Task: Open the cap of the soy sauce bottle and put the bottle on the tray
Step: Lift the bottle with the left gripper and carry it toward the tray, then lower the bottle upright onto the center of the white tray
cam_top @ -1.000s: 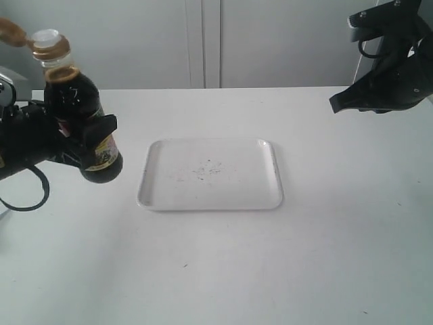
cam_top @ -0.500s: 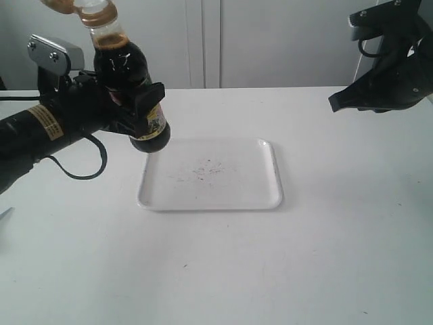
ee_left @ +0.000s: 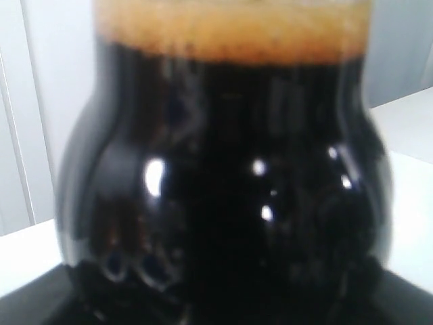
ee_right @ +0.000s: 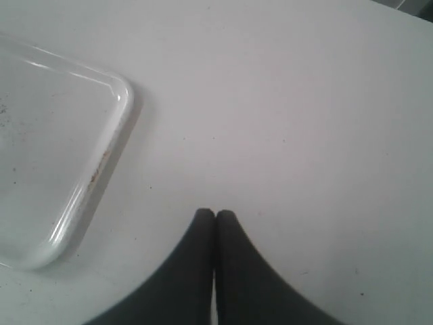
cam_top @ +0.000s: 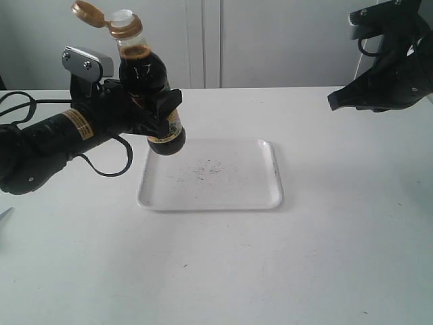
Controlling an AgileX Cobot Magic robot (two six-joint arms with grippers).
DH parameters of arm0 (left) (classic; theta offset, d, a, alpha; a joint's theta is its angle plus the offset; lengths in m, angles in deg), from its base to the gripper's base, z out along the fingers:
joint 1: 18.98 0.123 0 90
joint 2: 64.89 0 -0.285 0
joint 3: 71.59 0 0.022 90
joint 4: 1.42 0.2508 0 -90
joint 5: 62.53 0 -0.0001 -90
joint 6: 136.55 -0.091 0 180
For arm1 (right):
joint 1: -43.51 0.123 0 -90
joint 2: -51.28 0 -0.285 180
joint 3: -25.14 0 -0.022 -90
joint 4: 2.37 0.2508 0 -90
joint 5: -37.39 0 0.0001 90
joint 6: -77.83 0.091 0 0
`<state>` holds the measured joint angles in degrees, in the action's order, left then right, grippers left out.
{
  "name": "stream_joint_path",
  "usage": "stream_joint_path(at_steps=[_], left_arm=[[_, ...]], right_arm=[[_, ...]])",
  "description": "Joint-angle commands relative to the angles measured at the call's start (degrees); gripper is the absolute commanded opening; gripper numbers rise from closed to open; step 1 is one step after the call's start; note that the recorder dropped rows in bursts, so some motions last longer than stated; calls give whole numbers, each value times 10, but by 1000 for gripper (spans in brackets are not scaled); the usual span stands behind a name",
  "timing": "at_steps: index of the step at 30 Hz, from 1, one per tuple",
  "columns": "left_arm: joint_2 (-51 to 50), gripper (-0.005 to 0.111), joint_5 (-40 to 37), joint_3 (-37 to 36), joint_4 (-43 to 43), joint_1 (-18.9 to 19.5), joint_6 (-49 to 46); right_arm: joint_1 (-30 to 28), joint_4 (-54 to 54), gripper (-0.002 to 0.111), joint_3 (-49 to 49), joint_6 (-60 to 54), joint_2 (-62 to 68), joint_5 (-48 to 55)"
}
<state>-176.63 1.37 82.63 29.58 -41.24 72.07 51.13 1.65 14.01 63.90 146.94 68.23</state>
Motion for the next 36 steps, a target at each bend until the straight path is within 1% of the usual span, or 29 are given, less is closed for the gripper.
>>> stream_joint_path(at_steps=[1, 11, 29, 32, 36], left_arm=[[-6, 0, 61, 26, -23, -9, -2], [-34, 0, 61, 59, -24, -13, 1], [-62, 0, 61, 64, -9, -13, 3], [-81, 0, 61, 76, -10, -20, 11], [-108, 0, 61, 107, -10, -39, 11]], right_arm=[[-3, 2, 0, -5, 0, -4, -8], [-3, 5, 0, -5, 0, -4, -12], [-3, 5, 0, -5, -4, -4, -12], [-3, 5, 0, -5, -4, -4, -12], [-3, 5, 0, -5, -4, -4, -5]])
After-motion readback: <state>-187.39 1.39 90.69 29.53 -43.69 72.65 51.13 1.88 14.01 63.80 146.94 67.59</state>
